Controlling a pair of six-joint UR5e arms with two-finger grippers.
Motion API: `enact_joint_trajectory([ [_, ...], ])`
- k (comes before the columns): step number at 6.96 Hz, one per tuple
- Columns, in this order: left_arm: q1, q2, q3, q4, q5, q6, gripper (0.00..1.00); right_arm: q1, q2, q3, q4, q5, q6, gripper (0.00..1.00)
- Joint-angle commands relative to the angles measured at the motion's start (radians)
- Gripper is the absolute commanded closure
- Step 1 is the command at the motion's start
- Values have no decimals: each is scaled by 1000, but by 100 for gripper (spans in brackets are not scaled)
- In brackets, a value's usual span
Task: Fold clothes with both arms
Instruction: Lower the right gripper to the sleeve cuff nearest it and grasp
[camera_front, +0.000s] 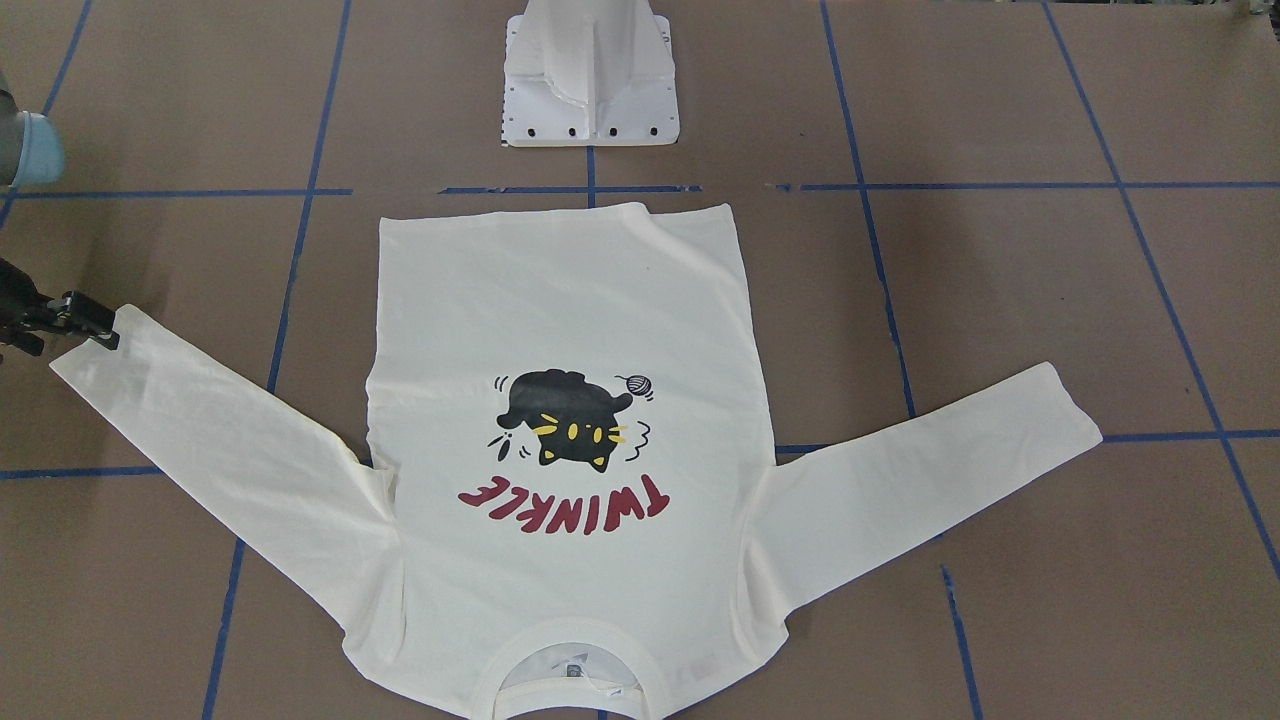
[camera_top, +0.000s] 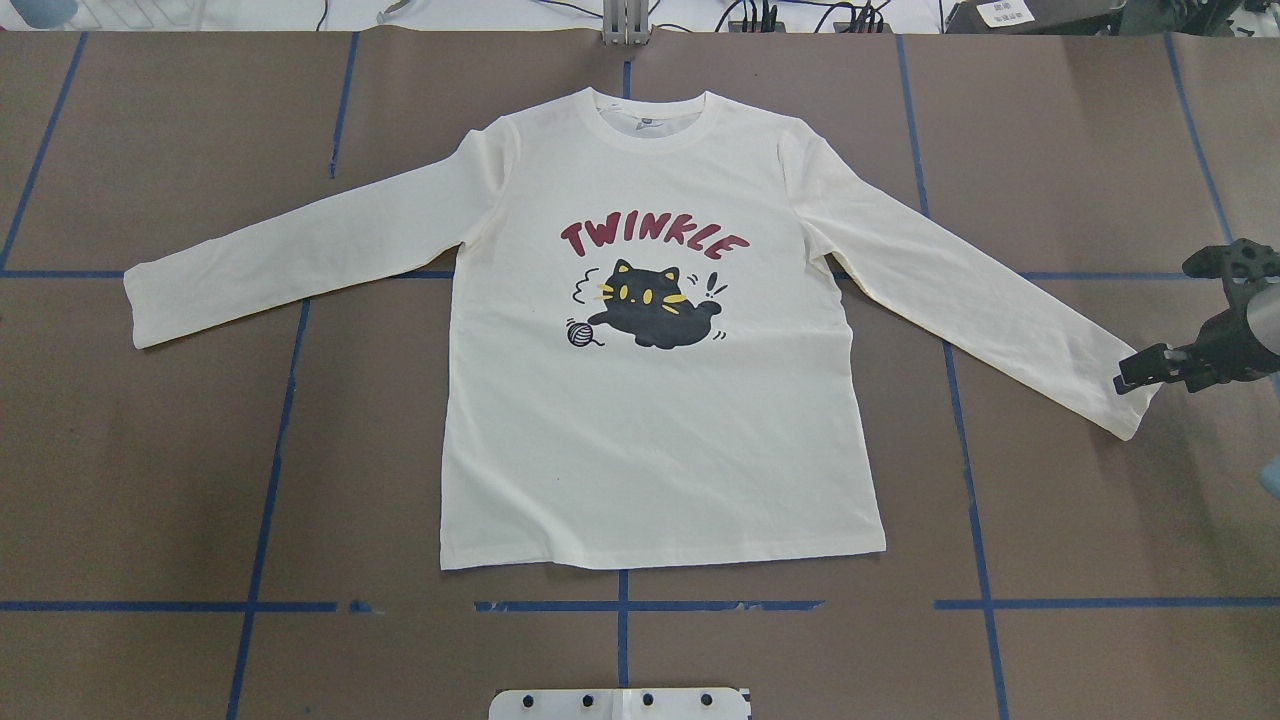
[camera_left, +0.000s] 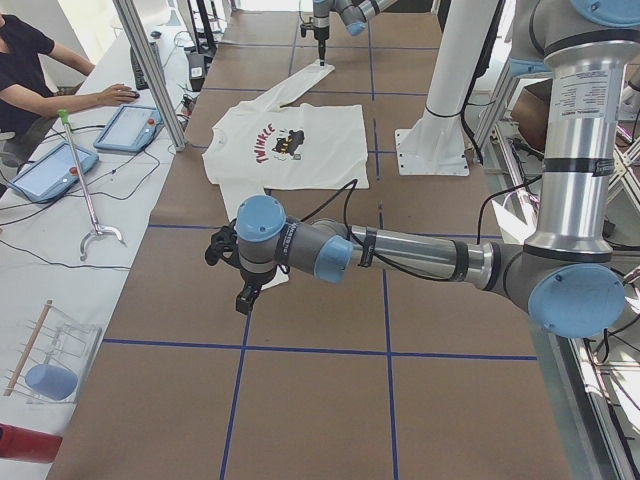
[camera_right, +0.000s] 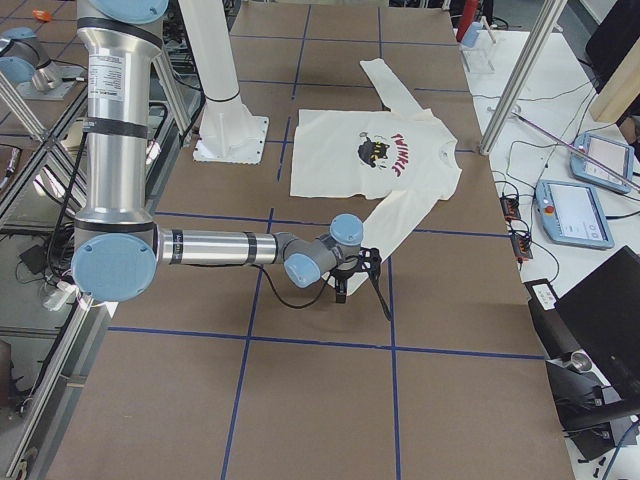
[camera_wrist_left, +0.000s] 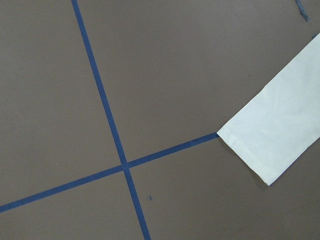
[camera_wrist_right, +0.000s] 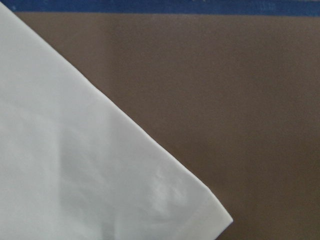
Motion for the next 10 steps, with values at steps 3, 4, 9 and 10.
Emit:
enact_joint_trajectory([
  [3, 0, -2, -2, -2, 0, 2, 0, -23, 1, -6, -5, -1, 1, 43],
  [4, 0, -2, -4, -2, 0, 2, 0, -23, 1, -4, -5, 0, -2, 65],
  [9, 0, -2, -5, -2, 1, 2, 0, -20, 32, 20, -8, 36, -8, 100],
  [10, 0, -2, -5, -2, 1, 2, 0, -11, 52, 20, -8, 48, -8, 100],
])
